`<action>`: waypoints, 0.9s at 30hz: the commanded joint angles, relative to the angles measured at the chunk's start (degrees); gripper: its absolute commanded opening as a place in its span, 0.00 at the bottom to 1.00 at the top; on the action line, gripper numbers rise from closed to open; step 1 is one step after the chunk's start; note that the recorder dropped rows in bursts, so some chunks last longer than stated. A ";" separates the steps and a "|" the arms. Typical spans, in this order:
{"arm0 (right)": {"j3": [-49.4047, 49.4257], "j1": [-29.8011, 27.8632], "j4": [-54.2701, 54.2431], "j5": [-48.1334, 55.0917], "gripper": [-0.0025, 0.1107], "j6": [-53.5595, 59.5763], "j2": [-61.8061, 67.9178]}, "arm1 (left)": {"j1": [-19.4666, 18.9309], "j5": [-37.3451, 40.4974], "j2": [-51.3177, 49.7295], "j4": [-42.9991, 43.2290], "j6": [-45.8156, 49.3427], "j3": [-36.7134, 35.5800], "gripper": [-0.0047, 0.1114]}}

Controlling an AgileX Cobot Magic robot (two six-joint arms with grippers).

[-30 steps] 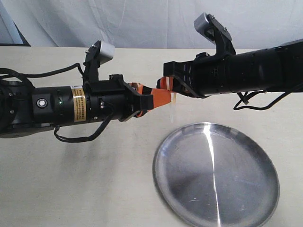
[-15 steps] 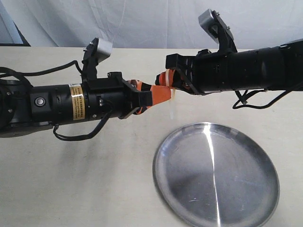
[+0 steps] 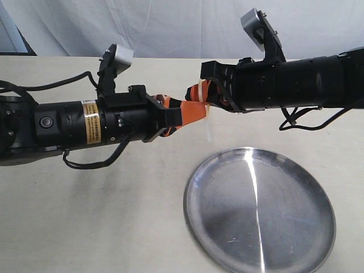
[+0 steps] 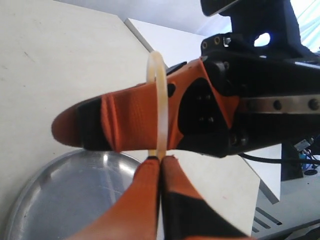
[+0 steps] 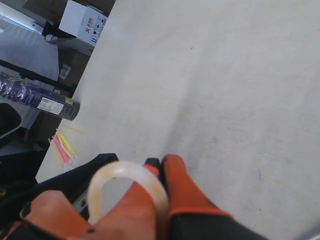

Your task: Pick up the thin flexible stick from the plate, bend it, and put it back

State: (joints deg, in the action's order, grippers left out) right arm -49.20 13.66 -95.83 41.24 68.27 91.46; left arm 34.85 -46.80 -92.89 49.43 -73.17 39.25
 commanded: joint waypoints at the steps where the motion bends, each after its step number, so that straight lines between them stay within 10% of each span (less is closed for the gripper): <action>1: -0.78 1.82 -4.11 16.70 0.01 -1.05 -0.95 | 0.70 3.13 -1.02 1.42 -0.09 -0.17 0.04; 27: -0.78 1.82 -4.11 25.81 0.01 -3.78 -0.95 | 0.70 3.13 -1.02 1.16 0.30 -0.17 0.04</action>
State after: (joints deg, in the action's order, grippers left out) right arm -49.20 12.77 -96.33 46.18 66.48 91.55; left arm 34.85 -48.03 -92.65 49.97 -73.05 38.83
